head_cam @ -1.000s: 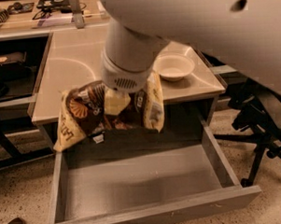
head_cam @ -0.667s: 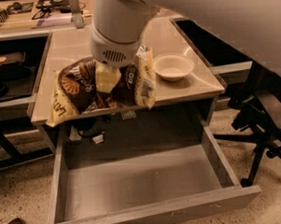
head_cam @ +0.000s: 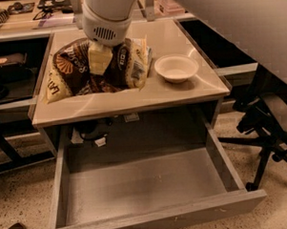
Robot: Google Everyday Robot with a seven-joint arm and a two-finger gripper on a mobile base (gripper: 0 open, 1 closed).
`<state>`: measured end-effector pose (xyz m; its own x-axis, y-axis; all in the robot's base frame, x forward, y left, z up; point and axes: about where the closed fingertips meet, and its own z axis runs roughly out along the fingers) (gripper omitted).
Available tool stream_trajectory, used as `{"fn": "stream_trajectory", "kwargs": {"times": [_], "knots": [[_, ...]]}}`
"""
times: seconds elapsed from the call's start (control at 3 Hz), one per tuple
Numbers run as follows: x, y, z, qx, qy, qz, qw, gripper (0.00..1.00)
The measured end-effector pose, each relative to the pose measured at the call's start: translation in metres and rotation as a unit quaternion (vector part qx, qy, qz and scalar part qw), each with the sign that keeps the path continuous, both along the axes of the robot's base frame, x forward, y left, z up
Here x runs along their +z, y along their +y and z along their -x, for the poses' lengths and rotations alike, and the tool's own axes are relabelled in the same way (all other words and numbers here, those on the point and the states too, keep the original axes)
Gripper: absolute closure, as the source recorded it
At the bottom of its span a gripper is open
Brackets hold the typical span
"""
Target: Pick brown chip bag from top drawer and place on counter
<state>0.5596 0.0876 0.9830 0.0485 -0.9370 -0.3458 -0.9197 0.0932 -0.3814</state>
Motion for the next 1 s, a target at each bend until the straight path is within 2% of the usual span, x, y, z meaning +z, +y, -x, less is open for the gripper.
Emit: {"fn": "stream_trajectory", "kwargs": {"times": [0.33,1.0], "knots": [[-0.006,0.010,-0.012,0.003,0.011,-0.014,0.9998,1.00],[-0.013,0.046,-0.065,0.003,0.036,-0.032,0.9988,1.00]]}}
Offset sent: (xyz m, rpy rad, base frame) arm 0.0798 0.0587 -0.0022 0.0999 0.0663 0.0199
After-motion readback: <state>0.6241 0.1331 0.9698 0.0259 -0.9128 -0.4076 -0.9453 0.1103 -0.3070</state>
